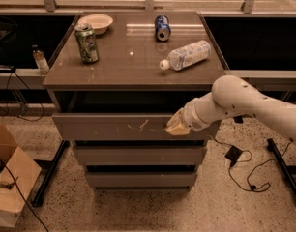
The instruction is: Close top drawer
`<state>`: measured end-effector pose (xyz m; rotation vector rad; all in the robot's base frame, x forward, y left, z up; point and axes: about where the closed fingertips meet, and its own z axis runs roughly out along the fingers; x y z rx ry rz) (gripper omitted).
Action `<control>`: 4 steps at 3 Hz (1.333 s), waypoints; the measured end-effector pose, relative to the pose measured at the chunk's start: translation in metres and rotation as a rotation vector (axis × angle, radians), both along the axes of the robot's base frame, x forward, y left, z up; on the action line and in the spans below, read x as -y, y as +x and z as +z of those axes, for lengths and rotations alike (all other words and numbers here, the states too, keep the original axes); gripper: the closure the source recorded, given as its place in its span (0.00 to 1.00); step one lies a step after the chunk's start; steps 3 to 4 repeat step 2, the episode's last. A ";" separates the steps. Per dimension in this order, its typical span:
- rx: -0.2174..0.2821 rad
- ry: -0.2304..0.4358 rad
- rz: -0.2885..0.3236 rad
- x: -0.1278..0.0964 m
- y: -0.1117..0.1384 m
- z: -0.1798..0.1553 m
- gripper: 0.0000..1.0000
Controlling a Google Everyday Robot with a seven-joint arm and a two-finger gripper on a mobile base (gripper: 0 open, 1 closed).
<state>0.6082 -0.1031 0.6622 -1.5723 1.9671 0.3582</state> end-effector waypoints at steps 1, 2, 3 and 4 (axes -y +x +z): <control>0.003 0.002 0.002 -0.001 0.001 0.001 0.01; 0.003 0.002 0.002 -0.001 0.001 0.001 0.00; 0.003 0.002 0.002 -0.001 0.001 0.001 0.00; 0.003 0.002 0.002 -0.001 0.001 0.001 0.00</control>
Offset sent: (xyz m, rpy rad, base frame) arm 0.0009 0.0007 0.0012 0.0020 -0.0035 0.0023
